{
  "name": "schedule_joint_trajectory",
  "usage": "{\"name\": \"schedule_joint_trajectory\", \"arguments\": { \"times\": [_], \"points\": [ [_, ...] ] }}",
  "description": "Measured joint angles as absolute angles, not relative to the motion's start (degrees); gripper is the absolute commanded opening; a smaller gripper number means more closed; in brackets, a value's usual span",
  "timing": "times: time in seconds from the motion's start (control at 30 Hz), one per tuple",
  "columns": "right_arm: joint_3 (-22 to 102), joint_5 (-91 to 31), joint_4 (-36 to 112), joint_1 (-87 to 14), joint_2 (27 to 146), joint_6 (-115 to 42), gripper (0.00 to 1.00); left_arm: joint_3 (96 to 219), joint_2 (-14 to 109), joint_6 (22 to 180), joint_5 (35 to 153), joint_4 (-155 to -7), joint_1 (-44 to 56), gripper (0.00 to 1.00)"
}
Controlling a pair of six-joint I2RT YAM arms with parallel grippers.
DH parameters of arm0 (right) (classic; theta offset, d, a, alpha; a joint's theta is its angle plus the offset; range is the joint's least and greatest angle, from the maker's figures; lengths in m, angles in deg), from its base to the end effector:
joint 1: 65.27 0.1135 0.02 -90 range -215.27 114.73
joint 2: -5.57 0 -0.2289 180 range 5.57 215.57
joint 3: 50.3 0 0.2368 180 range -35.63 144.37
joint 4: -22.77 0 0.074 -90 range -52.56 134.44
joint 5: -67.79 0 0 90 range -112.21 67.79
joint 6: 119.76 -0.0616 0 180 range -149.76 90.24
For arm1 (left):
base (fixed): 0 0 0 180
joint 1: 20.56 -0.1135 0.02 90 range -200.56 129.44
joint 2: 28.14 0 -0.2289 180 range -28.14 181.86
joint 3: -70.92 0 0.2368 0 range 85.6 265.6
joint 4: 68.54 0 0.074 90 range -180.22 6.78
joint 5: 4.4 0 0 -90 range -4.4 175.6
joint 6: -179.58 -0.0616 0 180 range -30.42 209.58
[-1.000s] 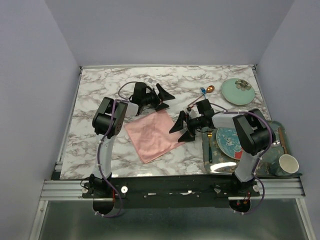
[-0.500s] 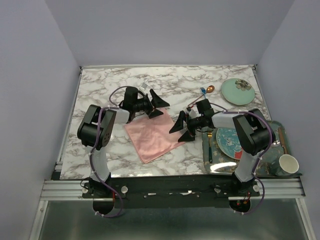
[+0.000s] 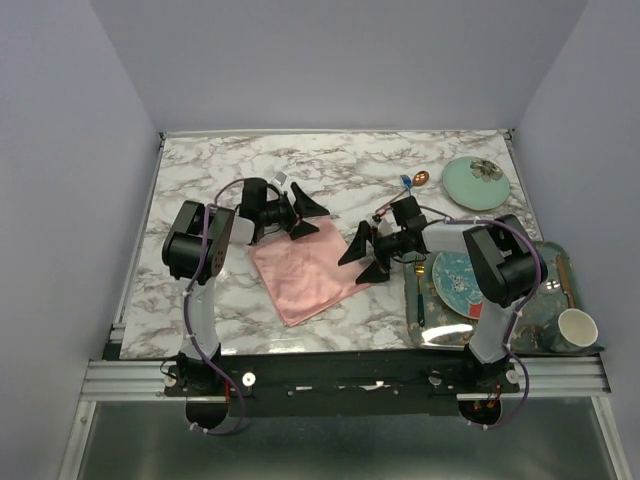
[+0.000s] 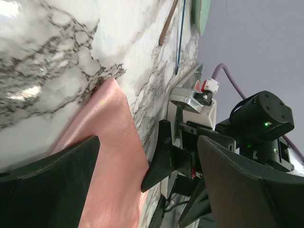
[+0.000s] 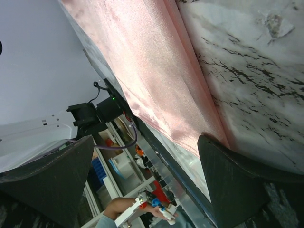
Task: Fold the napkin into a case and place the utensils inside
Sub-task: Smooth out the square-folded napkin at the center of the board.
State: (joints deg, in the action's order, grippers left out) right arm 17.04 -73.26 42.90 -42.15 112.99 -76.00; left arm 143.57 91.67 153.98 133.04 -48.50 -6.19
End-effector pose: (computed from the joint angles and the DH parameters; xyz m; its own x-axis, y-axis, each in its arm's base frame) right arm 0.2807 0.1720 0.0816 -0.9870 0.0723 0.1438 0.1600 0.5411 0.8256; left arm 0.3740 -0.1427 0.0858 -0.9149 -0.3953 -0.0818 -0.0513 0.3148 -0.9478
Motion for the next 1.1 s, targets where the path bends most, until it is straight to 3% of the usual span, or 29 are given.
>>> {"name": "schedule_joint_trajectory", "arguments": {
  "times": [0.47,0.73,1.1],
  "points": [
    [18.5,-74.1,44.7,-42.4,114.2,-76.2,1.00,147.6,91.3,148.3,134.4,-52.8,-12.6,0.99],
    [18.7,-74.1,45.0,-42.4,114.2,-76.1,1.00,137.2,74.1,147.4,136.7,-53.8,-13.3,0.99],
    [18.7,-74.1,45.1,-42.4,114.3,-76.0,1.00,129.1,79.4,146.8,137.4,-54.8,-13.6,0.99]
  ]
}}
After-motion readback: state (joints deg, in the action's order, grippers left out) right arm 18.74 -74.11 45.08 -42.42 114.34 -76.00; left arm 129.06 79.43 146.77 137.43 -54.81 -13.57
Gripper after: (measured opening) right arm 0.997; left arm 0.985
